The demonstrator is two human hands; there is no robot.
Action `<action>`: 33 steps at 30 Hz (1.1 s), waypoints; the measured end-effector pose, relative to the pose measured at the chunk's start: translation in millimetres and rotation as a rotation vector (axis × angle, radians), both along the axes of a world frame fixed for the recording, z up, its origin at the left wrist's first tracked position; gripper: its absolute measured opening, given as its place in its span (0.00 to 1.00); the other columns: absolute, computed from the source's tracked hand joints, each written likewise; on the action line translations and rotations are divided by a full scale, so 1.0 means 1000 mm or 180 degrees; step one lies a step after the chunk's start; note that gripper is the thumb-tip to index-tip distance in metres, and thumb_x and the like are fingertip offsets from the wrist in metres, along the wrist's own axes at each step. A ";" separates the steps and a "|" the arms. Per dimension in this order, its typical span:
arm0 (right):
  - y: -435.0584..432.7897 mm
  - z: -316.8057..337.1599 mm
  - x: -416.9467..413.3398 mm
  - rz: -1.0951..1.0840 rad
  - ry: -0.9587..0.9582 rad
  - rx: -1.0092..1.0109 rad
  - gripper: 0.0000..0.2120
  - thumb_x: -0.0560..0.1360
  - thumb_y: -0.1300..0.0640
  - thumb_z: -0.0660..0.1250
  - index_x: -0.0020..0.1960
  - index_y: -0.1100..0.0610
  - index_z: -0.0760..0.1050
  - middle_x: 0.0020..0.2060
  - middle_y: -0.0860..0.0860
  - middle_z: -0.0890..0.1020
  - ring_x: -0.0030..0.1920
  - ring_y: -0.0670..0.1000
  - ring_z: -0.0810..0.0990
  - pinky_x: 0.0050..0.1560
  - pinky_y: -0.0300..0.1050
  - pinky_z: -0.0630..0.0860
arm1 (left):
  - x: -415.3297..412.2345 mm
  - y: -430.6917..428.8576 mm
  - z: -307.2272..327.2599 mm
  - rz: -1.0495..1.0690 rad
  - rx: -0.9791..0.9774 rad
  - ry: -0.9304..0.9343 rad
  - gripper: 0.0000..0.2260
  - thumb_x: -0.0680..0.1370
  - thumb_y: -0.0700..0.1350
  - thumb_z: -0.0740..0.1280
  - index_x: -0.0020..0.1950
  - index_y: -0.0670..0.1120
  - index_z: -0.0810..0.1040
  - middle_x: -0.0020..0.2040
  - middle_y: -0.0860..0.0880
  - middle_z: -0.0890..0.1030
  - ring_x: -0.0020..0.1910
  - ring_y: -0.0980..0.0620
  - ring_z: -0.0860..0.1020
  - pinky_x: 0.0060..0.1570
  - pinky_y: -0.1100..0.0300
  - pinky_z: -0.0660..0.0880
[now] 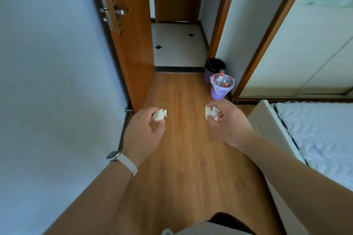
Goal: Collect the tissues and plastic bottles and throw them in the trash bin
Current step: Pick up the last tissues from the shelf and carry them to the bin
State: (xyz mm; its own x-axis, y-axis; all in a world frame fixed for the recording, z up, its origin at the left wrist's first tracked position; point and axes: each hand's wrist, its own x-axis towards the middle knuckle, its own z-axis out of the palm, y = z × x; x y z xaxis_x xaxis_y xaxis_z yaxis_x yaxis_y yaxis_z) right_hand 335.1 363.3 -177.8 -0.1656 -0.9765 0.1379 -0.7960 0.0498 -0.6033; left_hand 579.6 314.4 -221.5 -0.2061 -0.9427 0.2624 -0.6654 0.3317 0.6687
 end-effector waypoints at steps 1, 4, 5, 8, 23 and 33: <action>-0.004 -0.001 -0.004 -0.0054 0.0008 -0.0055 0.09 0.74 0.56 0.69 0.53 0.48 0.76 0.46 0.40 0.75 0.47 0.35 0.73 0.41 0.25 0.68 | -0.004 -0.007 0.001 -0.0085 -0.0013 0.0006 0.12 0.77 0.50 0.68 0.60 0.52 0.77 0.50 0.58 0.78 0.50 0.60 0.75 0.46 0.70 0.68; -0.022 -0.003 -0.016 -0.0138 0.0066 -0.0026 0.11 0.74 0.56 0.69 0.56 0.49 0.76 0.49 0.43 0.76 0.46 0.41 0.74 0.42 0.26 0.68 | -0.018 -0.032 0.003 -0.0221 -0.0018 -0.0080 0.13 0.77 0.50 0.68 0.62 0.52 0.76 0.52 0.58 0.77 0.51 0.61 0.74 0.45 0.70 0.68; -0.030 -0.005 -0.022 -0.0179 0.0073 -0.0009 0.12 0.75 0.56 0.69 0.57 0.50 0.76 0.50 0.43 0.76 0.46 0.42 0.74 0.42 0.26 0.68 | -0.023 -0.041 0.002 -0.0243 -0.0008 -0.0111 0.14 0.77 0.50 0.68 0.62 0.52 0.76 0.52 0.59 0.77 0.51 0.61 0.74 0.45 0.70 0.68; -0.058 -0.015 -0.038 -0.0283 0.0000 -0.0092 0.11 0.74 0.57 0.70 0.56 0.51 0.76 0.49 0.44 0.76 0.46 0.41 0.73 0.42 0.25 0.68 | -0.038 -0.069 0.000 -0.0287 0.0032 -0.0160 0.13 0.77 0.50 0.67 0.61 0.53 0.76 0.52 0.59 0.77 0.50 0.61 0.73 0.44 0.70 0.66; -0.281 -0.035 -0.159 -0.0230 -0.0606 0.0028 0.08 0.75 0.56 0.67 0.53 0.48 0.74 0.46 0.39 0.75 0.45 0.41 0.76 0.40 0.35 0.74 | -0.167 -0.269 0.011 -0.0287 0.0156 -0.0512 0.15 0.77 0.52 0.67 0.64 0.52 0.76 0.53 0.58 0.77 0.52 0.59 0.75 0.45 0.70 0.69; -0.378 -0.028 -0.225 -0.0227 -0.0460 0.0019 0.09 0.75 0.57 0.68 0.54 0.49 0.74 0.44 0.39 0.73 0.43 0.44 0.77 0.37 0.33 0.75 | -0.238 -0.377 0.015 -0.0448 0.0093 -0.0443 0.15 0.77 0.51 0.67 0.64 0.52 0.76 0.52 0.58 0.77 0.50 0.60 0.74 0.44 0.69 0.69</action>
